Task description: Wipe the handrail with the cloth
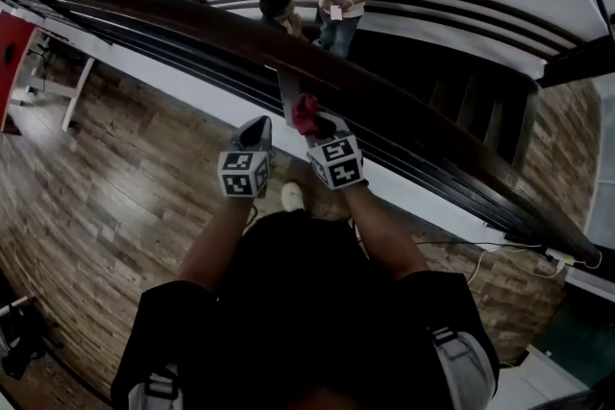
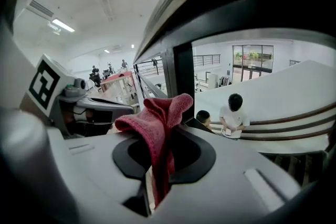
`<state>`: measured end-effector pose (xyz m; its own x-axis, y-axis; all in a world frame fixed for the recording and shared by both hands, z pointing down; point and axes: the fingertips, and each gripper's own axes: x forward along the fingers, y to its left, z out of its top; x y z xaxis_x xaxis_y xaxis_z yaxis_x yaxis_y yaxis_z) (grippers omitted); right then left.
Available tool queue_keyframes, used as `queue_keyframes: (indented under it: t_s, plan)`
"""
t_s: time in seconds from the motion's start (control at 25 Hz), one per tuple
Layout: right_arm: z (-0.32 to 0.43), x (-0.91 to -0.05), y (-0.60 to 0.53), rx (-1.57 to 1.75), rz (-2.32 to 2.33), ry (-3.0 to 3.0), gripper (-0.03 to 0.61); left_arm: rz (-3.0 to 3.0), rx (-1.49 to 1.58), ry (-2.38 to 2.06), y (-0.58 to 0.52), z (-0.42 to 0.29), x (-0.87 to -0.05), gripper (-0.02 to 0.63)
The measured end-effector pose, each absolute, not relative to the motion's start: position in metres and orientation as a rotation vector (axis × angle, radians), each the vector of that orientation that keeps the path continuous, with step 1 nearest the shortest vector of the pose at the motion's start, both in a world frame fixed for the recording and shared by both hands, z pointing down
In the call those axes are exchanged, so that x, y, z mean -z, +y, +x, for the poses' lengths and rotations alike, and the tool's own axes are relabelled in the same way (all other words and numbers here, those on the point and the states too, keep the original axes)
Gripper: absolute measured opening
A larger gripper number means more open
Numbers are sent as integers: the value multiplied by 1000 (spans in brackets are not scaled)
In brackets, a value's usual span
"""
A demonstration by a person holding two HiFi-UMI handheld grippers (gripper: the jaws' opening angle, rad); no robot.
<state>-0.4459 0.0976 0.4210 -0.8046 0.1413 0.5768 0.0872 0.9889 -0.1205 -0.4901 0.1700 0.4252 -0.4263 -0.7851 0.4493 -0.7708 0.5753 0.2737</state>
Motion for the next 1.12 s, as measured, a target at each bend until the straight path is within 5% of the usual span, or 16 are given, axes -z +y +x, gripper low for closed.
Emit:
queue_keyframes:
  t_s: [0.44,1.12]
  plan:
    - [-349,-372,86,-114,-216,-2697,46,1499,10,-2233,125,-417,-398,-2]
    - [-89,-322,-59,-201,469,-2749,46,2142,-10,-1765,-76,-158,-349,-2]
